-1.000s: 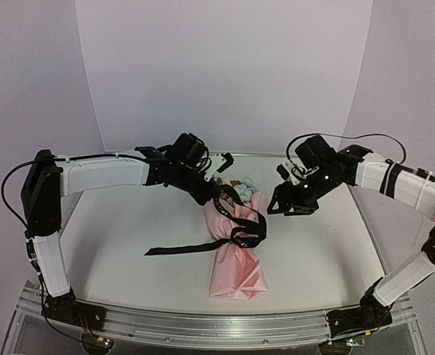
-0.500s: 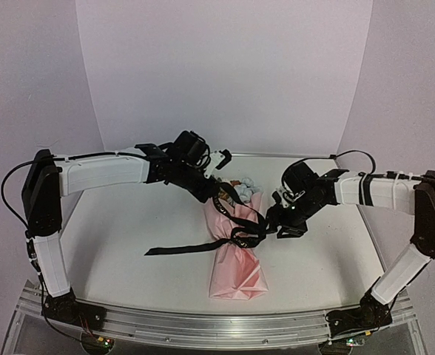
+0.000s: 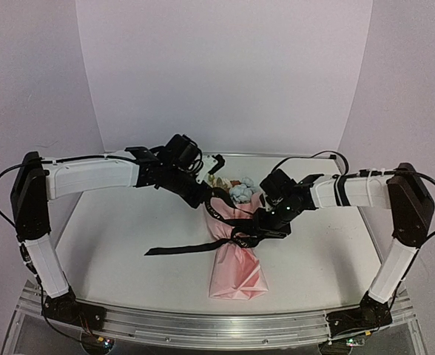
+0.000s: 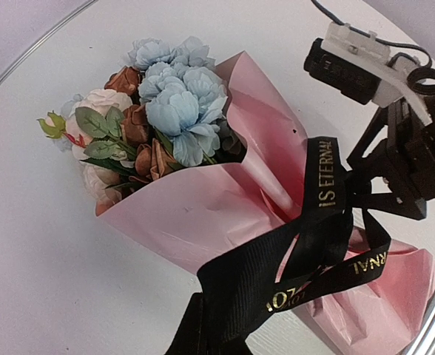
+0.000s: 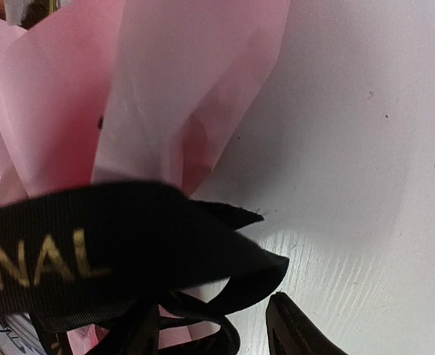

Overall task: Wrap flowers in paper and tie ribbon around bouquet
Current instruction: Cross the ribbon over the folded bouquet.

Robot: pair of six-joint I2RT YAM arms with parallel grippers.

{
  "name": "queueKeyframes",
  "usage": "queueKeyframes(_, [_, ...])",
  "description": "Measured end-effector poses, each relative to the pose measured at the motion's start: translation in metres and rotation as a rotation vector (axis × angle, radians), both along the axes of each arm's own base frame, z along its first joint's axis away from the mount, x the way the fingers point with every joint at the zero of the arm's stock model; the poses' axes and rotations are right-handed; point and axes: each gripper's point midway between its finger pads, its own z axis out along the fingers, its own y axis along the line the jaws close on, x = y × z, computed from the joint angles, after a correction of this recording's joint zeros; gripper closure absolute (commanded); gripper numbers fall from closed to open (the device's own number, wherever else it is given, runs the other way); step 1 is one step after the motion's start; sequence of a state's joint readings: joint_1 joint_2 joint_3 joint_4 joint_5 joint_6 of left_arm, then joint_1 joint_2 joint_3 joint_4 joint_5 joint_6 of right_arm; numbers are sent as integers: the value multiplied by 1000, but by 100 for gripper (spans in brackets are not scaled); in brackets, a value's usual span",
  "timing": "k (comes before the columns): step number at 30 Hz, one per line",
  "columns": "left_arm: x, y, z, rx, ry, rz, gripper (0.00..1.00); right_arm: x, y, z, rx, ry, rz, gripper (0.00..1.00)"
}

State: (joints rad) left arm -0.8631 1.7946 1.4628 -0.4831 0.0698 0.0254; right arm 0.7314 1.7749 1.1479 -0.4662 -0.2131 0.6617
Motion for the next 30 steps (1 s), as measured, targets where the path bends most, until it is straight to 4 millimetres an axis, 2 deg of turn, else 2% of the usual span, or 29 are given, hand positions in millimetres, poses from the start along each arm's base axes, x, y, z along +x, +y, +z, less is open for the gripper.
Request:
queueKeyframes(4, [-3,4,6,-10,-8,0,100,3,3,-3,-13,-20,-27,86])
queueKeyframes(7, [-6,9,7,-6,-6,3,100,5,3,-2,-16,-27,-46,99])
queueKeyframes(12, [-9,16,8,13,1,12,100,0,-4,4,-31,-27,-49,100])
queueKeyframes(18, [-13,35,2,95,56,46,100,-11,-12,38,-17,-50,-21,100])
queueKeyframes(25, [-14,41,30,103,114,93,100,-14,-10,65,-27,-68,73,100])
queueKeyframes(30, [-38,43,36,106,235,49,100,-10,0,82,-28,-93,172,100])
